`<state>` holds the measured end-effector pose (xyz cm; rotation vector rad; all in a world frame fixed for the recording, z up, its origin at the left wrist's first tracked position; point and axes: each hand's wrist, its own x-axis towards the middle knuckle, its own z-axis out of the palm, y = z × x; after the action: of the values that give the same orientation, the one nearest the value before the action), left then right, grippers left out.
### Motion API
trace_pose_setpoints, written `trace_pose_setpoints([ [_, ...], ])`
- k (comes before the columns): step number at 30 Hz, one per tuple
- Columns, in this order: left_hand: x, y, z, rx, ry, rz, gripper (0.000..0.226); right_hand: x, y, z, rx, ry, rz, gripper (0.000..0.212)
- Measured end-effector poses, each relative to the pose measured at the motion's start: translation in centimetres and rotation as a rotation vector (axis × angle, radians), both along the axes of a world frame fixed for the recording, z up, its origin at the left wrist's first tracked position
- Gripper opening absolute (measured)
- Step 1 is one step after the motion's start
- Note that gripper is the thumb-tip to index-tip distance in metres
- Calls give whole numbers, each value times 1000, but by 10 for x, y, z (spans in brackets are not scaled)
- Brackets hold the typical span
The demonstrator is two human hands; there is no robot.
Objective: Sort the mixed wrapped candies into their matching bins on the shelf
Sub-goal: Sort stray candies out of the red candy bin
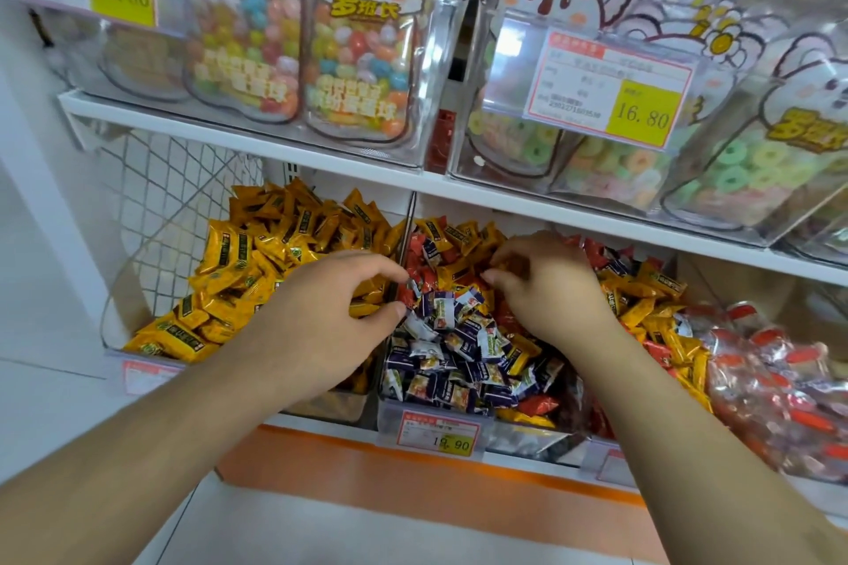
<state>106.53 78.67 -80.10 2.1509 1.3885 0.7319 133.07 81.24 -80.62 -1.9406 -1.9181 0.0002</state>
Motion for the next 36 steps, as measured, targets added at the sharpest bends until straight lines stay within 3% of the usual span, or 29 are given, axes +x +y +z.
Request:
trace_pose_setpoints([
  [5, 1, 0, 6, 54, -98, 9, 44, -29, -32, 38, -19, 435, 30, 10],
  [8, 4, -3, 11, 21, -189, -39, 50, -56, -49, 48, -129, 755, 178, 11],
  [11, 1, -7, 14, 41, -199, -26, 21, -66, -50, 47, -157, 848, 273, 12],
  [13, -5, -5, 13, 92, -148, 58, 7, -60, -45, 43, -132, 889, 210, 14],
  [15, -13, -1, 9, 85, -32, 133, 17, -47, -36, 34, -65, 764, 95, 18],
  [18, -18, 4, 2, 82, 153, 148, 56, -32, -28, 21, -75, 392, 24, 23],
  [22, -9, 1, 1, 112, 106, 40, 54, -29, -25, 7, -236, 139, 108, 18],
  [24, -2, 0, 0, 120, 93, -37, 53, -29, -22, 4, -261, 85, 123, 9],
  [29, 8, 1, -6, 102, 137, -133, 53, -21, -18, 8, -289, 70, 103, 16],
  [33, 6, 3, -10, 127, 131, -142, 51, -17, -16, 5, -152, 106, 28, 10],
  [36, 7, 1, -11, 122, 140, -145, 51, -19, -11, 0, -158, 60, 20, 23],
])
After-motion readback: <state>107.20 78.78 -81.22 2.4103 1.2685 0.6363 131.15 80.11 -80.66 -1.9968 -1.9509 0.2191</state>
